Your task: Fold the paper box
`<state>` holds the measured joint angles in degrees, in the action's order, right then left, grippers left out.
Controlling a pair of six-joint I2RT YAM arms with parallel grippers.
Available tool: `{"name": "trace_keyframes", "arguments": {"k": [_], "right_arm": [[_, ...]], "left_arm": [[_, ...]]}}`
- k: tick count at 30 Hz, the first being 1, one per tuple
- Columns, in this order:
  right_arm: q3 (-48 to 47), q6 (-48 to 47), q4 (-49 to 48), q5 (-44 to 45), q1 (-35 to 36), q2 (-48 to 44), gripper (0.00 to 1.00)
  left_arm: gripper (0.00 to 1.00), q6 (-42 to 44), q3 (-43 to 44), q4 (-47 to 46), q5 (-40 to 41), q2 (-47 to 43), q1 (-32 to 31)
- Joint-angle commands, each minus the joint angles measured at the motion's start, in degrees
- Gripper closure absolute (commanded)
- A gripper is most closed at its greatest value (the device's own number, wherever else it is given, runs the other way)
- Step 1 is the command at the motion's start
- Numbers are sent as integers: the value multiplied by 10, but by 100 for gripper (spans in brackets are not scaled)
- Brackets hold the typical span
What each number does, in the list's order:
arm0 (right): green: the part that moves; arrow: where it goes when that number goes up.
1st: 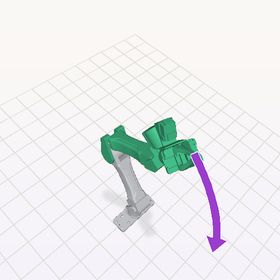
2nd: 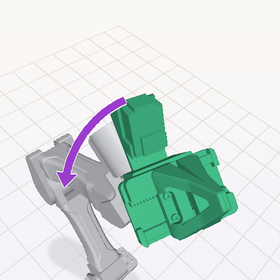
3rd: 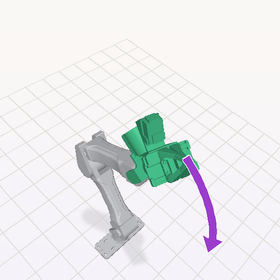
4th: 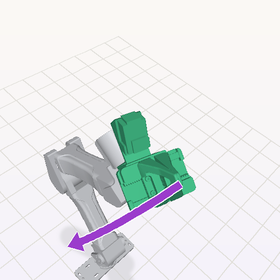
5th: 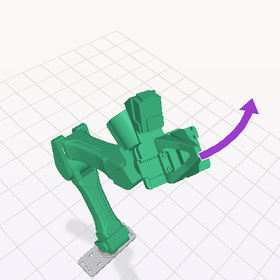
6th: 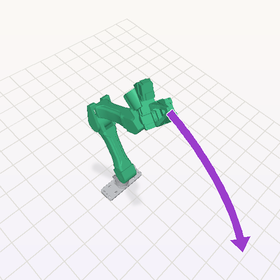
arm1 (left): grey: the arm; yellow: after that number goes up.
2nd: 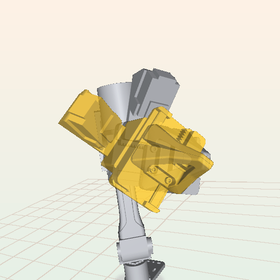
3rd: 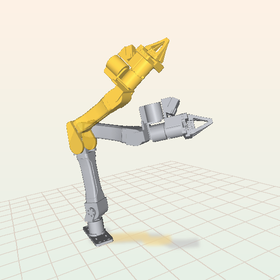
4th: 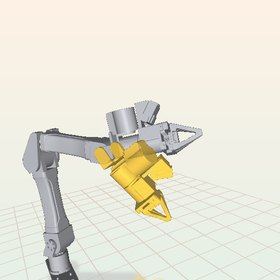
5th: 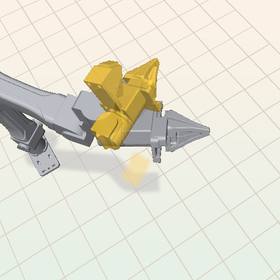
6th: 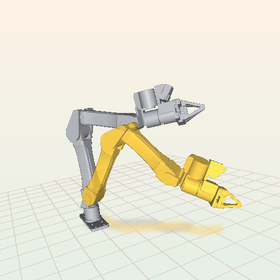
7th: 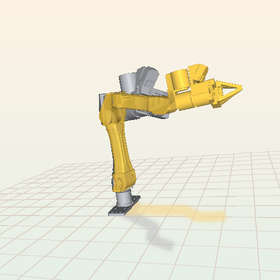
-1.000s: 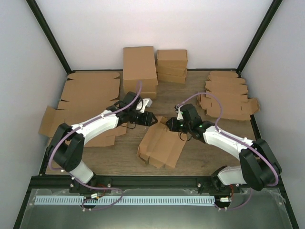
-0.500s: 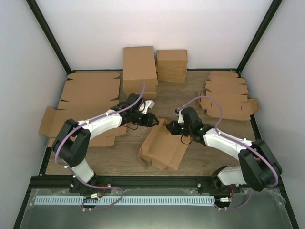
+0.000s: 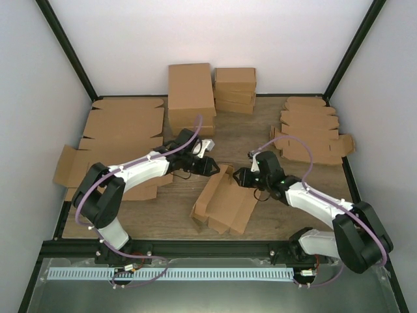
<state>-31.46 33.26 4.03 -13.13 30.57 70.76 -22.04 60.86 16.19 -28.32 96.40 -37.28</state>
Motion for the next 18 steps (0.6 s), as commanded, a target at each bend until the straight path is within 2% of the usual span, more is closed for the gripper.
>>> {"name": "trace_keyframes", "arguments": {"k": [1, 6, 18], "right_arm": [[7, -14, -24, -40, -32, -35, 60], [-7, -6, -25, -52, -51, -44, 49], [-87, 25, -5, -24, -55, 47, 48]], "left_arm": [[57, 14, 8, 17, 13, 11, -3], [56, 15, 13, 23, 15, 8, -3], [56, 15, 17, 27, 13, 8, -3]]}}
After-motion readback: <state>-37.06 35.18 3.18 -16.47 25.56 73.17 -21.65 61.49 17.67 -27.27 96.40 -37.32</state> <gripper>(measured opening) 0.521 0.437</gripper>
